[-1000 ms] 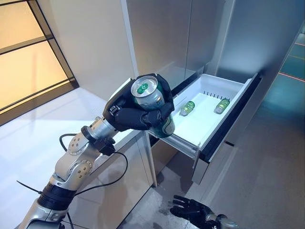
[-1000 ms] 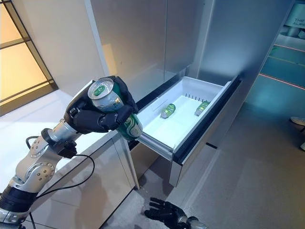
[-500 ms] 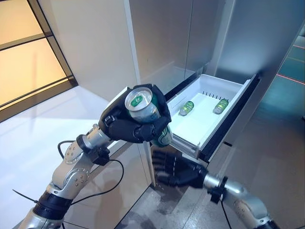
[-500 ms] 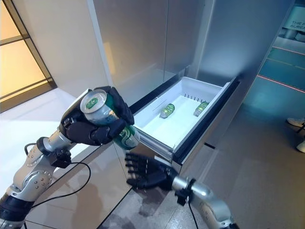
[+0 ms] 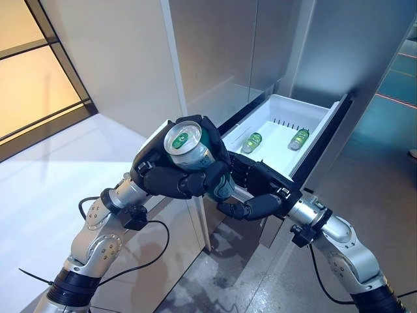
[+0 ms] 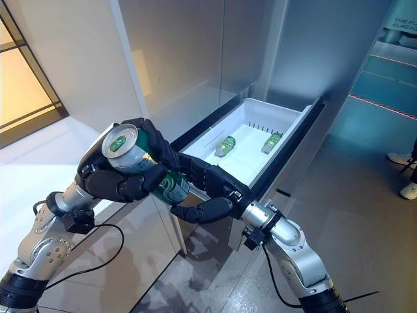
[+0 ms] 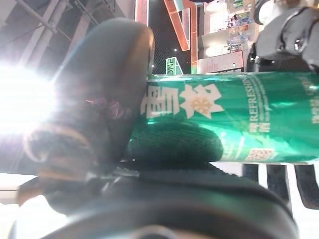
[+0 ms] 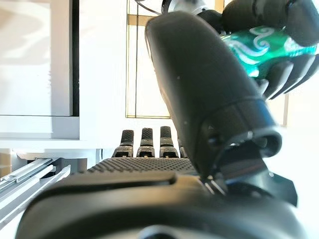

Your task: Put drinks into fridge and close the fridge

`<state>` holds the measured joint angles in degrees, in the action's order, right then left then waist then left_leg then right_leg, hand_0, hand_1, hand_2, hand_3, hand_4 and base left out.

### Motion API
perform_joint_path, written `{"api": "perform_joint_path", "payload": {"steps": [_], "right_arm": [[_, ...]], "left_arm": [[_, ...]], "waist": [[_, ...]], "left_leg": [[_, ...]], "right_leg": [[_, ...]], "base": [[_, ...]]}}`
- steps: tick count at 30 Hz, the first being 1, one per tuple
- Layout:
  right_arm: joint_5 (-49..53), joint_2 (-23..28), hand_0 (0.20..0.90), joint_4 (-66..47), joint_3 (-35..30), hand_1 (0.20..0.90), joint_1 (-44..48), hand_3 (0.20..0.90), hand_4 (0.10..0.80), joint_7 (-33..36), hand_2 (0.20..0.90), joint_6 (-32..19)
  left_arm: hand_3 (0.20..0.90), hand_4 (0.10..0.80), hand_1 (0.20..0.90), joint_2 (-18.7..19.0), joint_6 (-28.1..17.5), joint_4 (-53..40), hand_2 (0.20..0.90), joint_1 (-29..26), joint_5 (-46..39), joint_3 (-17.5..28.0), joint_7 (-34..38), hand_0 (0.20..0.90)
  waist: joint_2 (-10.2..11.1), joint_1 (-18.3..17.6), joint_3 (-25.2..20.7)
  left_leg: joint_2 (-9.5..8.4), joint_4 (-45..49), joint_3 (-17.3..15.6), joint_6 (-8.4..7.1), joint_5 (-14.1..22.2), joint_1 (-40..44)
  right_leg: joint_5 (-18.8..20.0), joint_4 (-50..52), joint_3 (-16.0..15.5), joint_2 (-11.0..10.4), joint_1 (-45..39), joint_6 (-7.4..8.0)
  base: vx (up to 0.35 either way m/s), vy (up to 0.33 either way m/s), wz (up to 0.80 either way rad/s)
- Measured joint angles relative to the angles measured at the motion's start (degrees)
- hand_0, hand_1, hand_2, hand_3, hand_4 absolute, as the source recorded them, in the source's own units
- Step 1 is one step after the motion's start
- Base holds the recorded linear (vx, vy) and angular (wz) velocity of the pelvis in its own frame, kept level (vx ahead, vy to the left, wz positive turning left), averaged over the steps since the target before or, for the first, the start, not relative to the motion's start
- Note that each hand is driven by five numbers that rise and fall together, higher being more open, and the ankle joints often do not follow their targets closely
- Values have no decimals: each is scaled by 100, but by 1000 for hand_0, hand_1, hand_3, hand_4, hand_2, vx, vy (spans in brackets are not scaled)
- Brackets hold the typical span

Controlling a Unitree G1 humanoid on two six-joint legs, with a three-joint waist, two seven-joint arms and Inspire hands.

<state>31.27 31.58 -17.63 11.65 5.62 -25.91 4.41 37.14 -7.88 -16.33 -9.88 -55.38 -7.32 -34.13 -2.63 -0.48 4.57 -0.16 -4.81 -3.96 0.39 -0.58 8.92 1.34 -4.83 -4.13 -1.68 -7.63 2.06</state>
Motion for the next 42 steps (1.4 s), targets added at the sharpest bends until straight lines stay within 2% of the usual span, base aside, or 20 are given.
{"api": "perform_joint_path", "payload": {"steps": [13,21,28,33,42], "right_arm": [[-142,301,900,-111,223,900,908,900,800,-153,900,218],[251,523,900,-88,567,900,1244,900,800,-139,900,1252],[689,696,900,205,1011,900,1395,900,800,-60,900,1995],[1162,679,900,404,1216,900,1445,900,800,142,900,2176],[1395,562,900,540,1511,900,1464,900,800,559,900,2161]], "left_arm": [[200,100,300,0,138,2,300,-82,221,-56,218,300],[200,100,300,26,147,16,300,-267,220,-236,255,300],[200,100,300,440,190,124,300,-531,231,-820,267,300],[200,100,300,569,215,184,300,-605,232,-1002,359,300],[200,100,300,626,261,327,300,-635,247,-1077,378,300]], "waist": [[23,7,108],[66,22,135],[94,12,149],[101,18,149],[112,18,150]], "left_leg": [[-16,1,6,0,0,-2],[-22,2,14,-1,-1,1],[-22,2,15,-1,-1,4],[-22,2,15,-1,-2,12],[-22,2,15,-1,-1,77]], "right_leg": [[-1,1,-4,-1,-1,5],[0,1,-15,1,-9,4],[0,1,-15,-2,-13,5],[1,1,-16,0,-23,4],[1,1,-16,-1,-94,5]], "base": [[0,0,0],[0,0,0],[0,0,0],[0,0,0],[0,0,0]]}}
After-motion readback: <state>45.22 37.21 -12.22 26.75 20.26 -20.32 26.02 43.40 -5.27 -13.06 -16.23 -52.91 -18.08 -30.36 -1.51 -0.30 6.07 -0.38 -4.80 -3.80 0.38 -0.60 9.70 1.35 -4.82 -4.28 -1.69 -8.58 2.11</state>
